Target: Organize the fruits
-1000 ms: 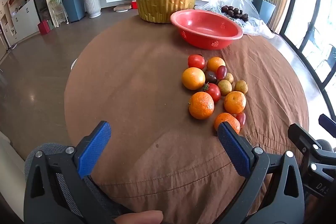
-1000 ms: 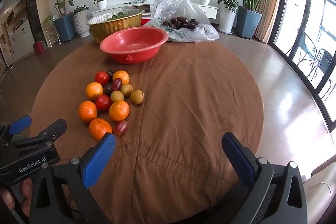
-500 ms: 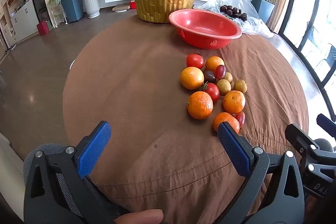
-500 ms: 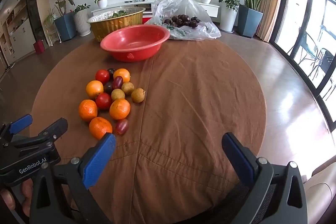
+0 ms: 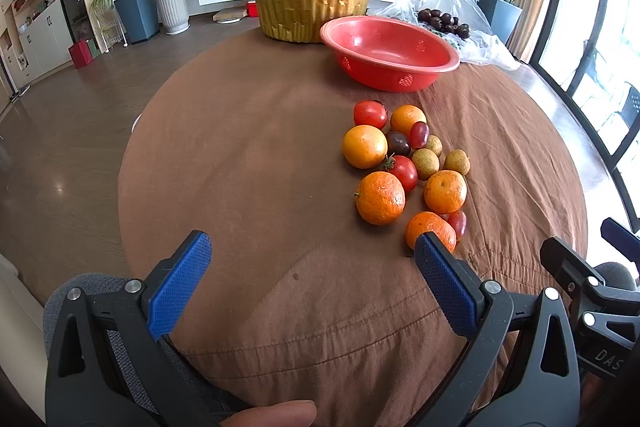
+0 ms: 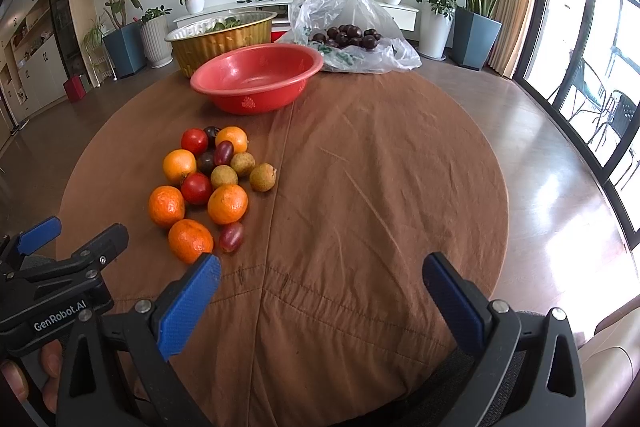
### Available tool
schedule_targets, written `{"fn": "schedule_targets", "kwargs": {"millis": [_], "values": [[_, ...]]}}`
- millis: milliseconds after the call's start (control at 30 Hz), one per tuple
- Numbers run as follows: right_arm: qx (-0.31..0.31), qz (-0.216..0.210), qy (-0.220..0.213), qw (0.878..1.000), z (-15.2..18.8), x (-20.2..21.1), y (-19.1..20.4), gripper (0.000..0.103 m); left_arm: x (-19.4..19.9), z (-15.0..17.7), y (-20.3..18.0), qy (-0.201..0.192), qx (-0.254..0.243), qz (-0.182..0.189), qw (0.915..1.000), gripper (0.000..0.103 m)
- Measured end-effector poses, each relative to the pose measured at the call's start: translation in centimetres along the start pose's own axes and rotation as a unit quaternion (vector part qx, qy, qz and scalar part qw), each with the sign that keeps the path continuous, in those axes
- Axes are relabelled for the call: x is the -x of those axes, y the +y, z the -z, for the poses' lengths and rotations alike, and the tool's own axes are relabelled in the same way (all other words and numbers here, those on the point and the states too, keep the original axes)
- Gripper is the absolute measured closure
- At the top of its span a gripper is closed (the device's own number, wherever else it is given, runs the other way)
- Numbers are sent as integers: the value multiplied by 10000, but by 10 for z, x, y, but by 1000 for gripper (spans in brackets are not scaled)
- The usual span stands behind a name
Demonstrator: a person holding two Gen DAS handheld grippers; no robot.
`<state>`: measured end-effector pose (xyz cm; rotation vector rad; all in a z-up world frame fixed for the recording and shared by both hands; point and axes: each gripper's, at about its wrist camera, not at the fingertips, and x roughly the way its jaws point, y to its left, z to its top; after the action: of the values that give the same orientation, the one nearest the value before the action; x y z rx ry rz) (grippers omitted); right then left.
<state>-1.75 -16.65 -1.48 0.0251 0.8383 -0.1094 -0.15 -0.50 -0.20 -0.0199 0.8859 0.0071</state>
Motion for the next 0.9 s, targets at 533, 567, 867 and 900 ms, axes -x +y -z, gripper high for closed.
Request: {"fn": "schedule_targets", "kwargs": {"millis": [533,567,867,900], "values": [[-5,-9,35,10000,2,-2,-1,0,-1,2,-1,5,-5,-7,10000,0],[-6,-9,36,10000,2,-2,-1,0,0,2,-1,4,-3,-10,10000,0],[-7,-12,51,10000,2,-2,-1,0,-1,4,-1,9,-1,-9,10000,0],[-5,-12,52,10000,4,-4,0,0,-1,4,-1,8,-1,-7,10000,0]]}}
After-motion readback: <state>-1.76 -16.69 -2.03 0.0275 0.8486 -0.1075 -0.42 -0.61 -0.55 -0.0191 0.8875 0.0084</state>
